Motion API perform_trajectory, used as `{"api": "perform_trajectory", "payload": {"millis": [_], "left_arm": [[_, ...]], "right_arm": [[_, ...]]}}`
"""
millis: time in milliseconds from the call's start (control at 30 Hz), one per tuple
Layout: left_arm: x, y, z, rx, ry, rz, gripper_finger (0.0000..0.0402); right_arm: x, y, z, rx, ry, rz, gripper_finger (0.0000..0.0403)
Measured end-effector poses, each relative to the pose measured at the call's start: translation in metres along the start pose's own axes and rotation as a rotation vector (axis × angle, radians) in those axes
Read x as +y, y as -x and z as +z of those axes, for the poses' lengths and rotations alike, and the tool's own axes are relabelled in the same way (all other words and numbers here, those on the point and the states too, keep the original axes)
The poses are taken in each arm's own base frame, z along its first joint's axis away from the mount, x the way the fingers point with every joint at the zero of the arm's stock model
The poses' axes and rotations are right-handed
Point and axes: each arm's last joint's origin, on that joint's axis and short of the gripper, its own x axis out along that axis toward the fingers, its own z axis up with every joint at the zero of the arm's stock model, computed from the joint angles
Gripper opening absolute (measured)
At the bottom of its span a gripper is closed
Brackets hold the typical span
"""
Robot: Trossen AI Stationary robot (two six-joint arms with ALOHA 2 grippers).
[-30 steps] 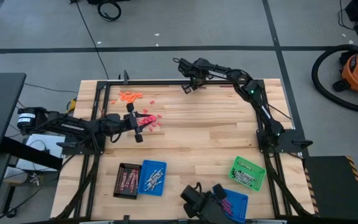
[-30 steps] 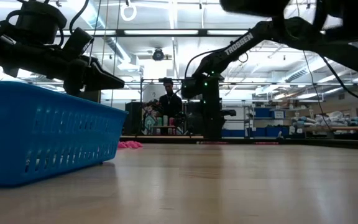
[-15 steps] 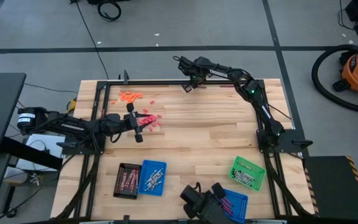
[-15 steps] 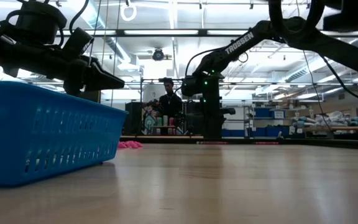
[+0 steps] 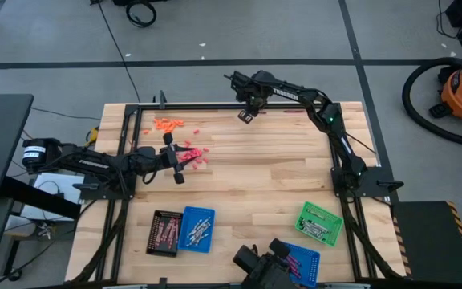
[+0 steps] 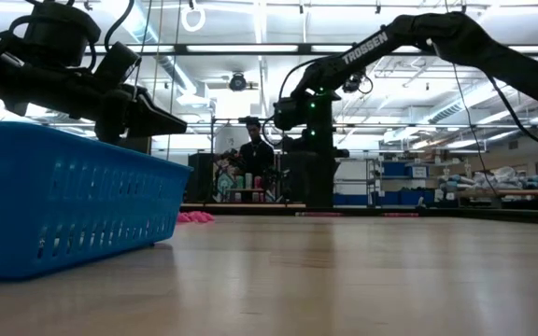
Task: Sort crayons
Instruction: Put the red crayon into the right blue bin
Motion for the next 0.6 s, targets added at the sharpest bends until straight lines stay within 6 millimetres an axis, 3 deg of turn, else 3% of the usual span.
{"api": "perform_trajectory", "payload": {"millis": [167,267,467,600], "left_arm": [[0.0,0.0,0.001,-0.012,0.004,0.005,0.0149],[0.0,0.0,0.001,-0.014,0.004,0.005,0.0149],[0.0,0.0,0.001,-0.006,0.027,0.002,0.0149],[0.0,0.0,0.0,-0.003,0.045,-0.007,0.0149]], "right_arm": [[0.001,0.0,0.0,0.004,-0.041,0.004,0.0096],[0.011,-0.001,-0.002,0.019,-0.079,0.02,0.0094],[0.049,0.014,-0.014,0.045,0.04,-0.114,0.0092],[0.053,0.017,-0.016,0.037,0.121,-0.183,0.0091]]}}
